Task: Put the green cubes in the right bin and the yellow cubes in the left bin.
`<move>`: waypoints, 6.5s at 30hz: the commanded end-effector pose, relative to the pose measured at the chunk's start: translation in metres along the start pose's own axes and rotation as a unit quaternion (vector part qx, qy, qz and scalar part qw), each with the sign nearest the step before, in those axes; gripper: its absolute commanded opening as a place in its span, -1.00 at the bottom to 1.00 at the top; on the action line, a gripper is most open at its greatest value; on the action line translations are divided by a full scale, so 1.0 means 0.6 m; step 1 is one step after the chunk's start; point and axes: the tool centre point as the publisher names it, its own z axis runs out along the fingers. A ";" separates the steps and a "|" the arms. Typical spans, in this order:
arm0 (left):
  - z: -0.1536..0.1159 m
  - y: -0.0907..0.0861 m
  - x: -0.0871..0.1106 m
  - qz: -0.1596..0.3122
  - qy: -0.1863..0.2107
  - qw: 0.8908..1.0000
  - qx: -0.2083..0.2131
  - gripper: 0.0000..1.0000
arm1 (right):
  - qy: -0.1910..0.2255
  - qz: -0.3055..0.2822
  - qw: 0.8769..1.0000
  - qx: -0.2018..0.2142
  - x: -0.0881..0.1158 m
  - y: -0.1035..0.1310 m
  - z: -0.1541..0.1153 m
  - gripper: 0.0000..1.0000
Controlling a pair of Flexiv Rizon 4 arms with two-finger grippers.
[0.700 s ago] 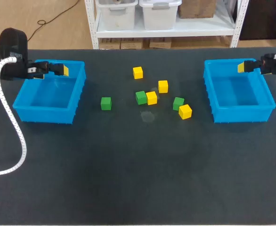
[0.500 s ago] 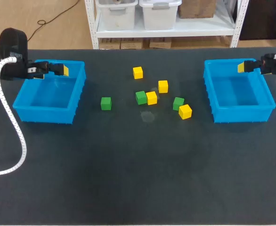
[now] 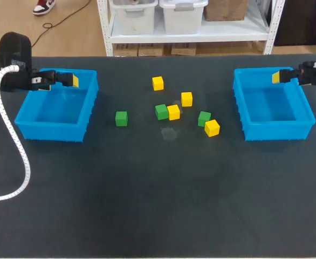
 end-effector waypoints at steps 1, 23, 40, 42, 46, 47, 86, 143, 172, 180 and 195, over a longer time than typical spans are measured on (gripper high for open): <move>0.001 0.005 0.002 0.001 -0.004 1.000 0.007 1.00 | 0.000 -0.031 0.999 0.013 -0.015 0.018 0.007 1.00; 0.001 0.005 0.002 0.001 -0.004 1.000 0.007 1.00 | 0.130 -0.271 0.952 0.063 -0.012 0.127 0.162 1.00; 0.001 0.005 0.002 0.001 -0.004 1.000 0.007 1.00 | 0.189 -0.300 0.933 0.059 0.065 0.148 0.255 1.00; 0.001 0.005 0.002 0.001 -0.004 1.000 0.007 1.00 | 0.191 -0.300 0.933 0.059 0.071 0.149 0.260 1.00; 0.001 0.005 0.002 0.001 -0.004 1.000 0.007 1.00 | 0.201 -0.302 0.930 0.062 0.085 0.151 0.271 1.00; 0.001 0.005 0.002 0.001 -0.004 1.000 0.007 1.00 | 0.203 -0.301 0.930 0.062 0.089 0.151 0.274 1.00; 0.001 0.005 0.002 0.001 -0.004 1.000 0.007 1.00 | 0.247 -0.279 0.923 0.099 0.134 0.133 0.354 1.00; 0.001 0.005 0.002 0.001 -0.004 1.000 0.007 1.00 | 0.049 -0.100 0.961 0.255 -0.057 -0.023 0.126 -1.00; 0.001 0.005 0.002 0.001 -0.004 1.000 0.007 1.00 | 0.067 -0.247 0.957 0.136 -0.072 0.206 0.208 1.00; 0.001 0.005 0.002 0.001 -0.004 1.000 0.007 1.00 | 0.109 -0.287 0.946 0.104 -0.037 0.290 0.292 1.00; 0.001 0.005 0.002 0.001 -0.004 1.000 0.007 1.00 | 0.204 -0.448 0.871 -0.007 -0.002 0.379 0.368 1.00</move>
